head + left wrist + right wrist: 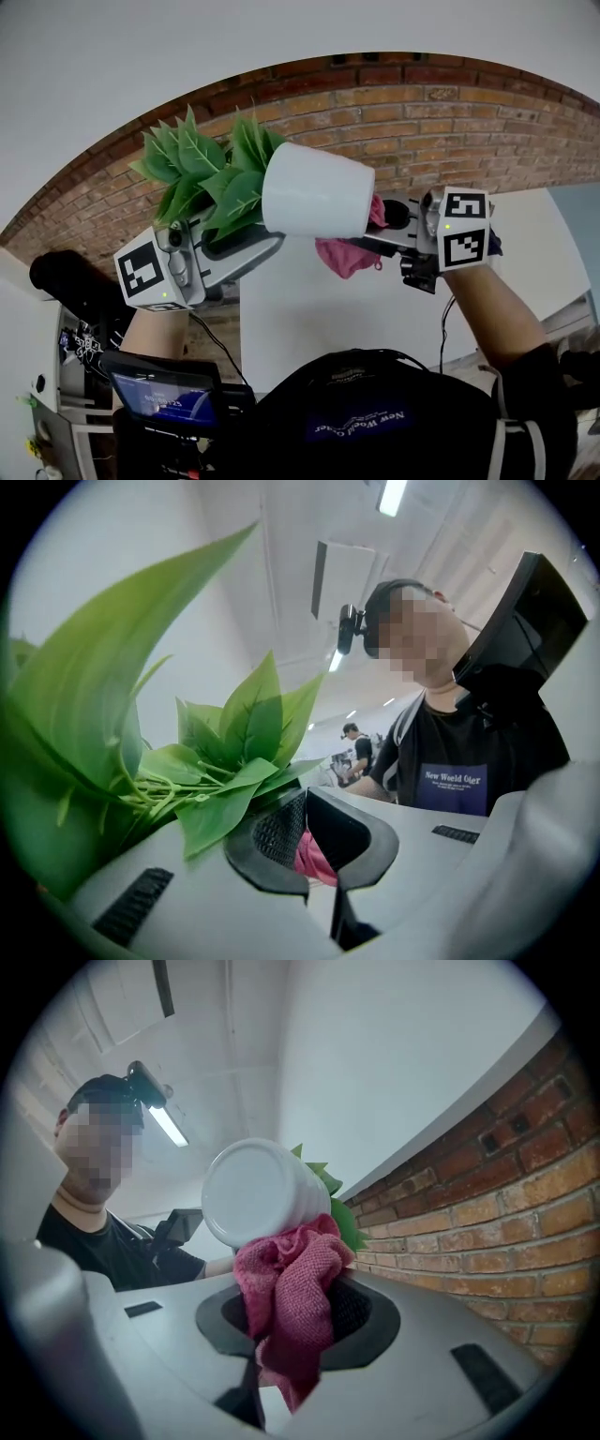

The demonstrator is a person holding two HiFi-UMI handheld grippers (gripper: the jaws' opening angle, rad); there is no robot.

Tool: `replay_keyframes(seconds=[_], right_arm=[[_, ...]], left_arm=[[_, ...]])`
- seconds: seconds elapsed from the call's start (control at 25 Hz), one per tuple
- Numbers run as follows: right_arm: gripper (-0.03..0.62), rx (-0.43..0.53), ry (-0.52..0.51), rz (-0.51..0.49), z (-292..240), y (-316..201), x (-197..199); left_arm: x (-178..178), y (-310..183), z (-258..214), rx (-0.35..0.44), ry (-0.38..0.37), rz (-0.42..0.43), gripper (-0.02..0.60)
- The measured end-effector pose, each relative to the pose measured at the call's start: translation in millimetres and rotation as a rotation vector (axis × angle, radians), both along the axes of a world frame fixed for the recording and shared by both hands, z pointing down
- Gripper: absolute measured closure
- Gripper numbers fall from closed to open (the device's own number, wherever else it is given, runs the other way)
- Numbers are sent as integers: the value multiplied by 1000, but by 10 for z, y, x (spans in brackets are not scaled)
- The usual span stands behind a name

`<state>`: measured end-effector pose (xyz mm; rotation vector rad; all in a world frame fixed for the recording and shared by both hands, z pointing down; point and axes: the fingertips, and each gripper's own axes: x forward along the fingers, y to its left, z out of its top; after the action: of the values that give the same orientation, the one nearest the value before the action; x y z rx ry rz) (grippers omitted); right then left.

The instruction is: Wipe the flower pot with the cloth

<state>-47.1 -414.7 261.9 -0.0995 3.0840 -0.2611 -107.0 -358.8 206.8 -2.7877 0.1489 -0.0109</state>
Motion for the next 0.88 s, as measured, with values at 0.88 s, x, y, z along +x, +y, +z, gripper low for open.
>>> replay_keyframes(seconds=[0.88], right_arm=[[485,24,87,58,236,314,-175]], left_arm=[[196,-437,463,13,-210,-107,572]])
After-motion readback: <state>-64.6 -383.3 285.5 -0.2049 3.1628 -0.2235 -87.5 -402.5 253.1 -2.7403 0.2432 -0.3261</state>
